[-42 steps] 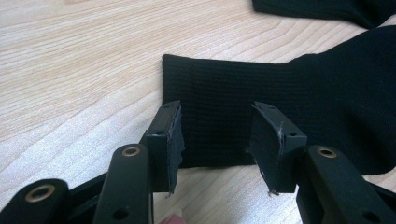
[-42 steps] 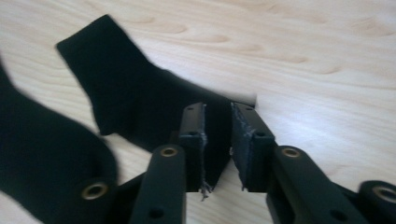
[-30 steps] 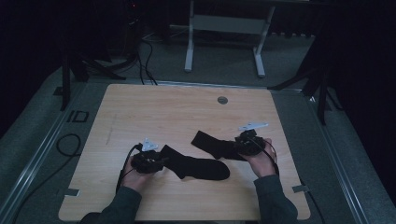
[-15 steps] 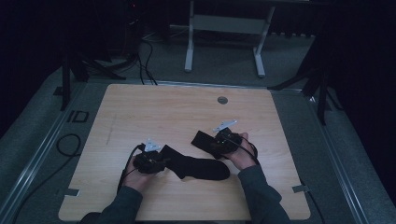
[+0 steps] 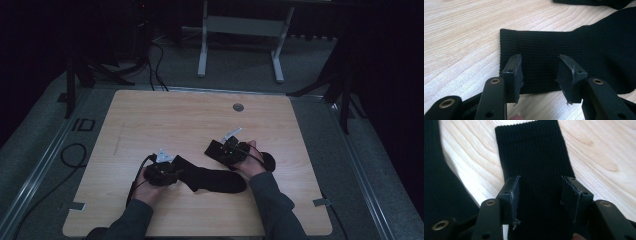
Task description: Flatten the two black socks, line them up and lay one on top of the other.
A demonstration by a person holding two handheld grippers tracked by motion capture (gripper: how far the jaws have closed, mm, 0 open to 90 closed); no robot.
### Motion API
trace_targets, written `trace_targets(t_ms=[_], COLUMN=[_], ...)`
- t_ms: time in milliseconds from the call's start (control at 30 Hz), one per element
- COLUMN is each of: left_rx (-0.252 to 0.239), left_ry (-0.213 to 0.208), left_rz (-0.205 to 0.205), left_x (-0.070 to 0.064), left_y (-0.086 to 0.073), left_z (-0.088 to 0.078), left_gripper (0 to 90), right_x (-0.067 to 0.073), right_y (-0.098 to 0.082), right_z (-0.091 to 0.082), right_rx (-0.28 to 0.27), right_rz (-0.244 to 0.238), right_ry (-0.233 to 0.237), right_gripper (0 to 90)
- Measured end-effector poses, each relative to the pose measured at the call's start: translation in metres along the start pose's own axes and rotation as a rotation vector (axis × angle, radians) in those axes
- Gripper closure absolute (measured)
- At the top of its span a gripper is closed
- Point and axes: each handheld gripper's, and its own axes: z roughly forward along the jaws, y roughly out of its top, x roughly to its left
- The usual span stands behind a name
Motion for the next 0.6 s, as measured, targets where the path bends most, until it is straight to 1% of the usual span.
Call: trace_targets(t_ms=[33, 67, 233, 333, 500, 600], left_rx=[0.0, 0.0, 0.002, 0.001, 0.0, 0.001], left_ry=[-0.001, -0.001, 0.001, 0.002, 0.001, 0.001], left_rz=[0.0, 0.001, 0.005, 0.006, 0.004, 0.005], left_x=[0.0001, 0.0002, -0.0007, -0.0012, -0.0011, -0.0014], left_y=[0.0001, 0.0001, 0.0002, 0.0002, 0.0002, 0.0003], left_z=[0.0001, 0.0002, 0.0008, 0.0012, 0.0014, 0.0014], left_gripper=[55.4, 55.4, 55.2, 55.2, 55.2, 55.0], right_x=[-0.0032, -0.0044, -0.0033, -0.002, 0.0021, 0.0039], right_y=[-0.0002, -0.0003, 0.0014, 0.0039, 0.0063, 0.0076], right_z=[0.0011, 0.0012, 0.0018, 0.0024, 0.0046, 0.0058], right_rx=[-0.002, -0.003, 0.004, 0.006, -0.02, -0.03], right_rz=[0.029, 0.035, 0.04, 0.071, 0.093, 0.118], right_ry=[0.025, 0.033, 0.025, 0.006, -0.012, -0.029], right_gripper=[46.9, 46.9, 47.6, 56.0, 69.1, 80.7])
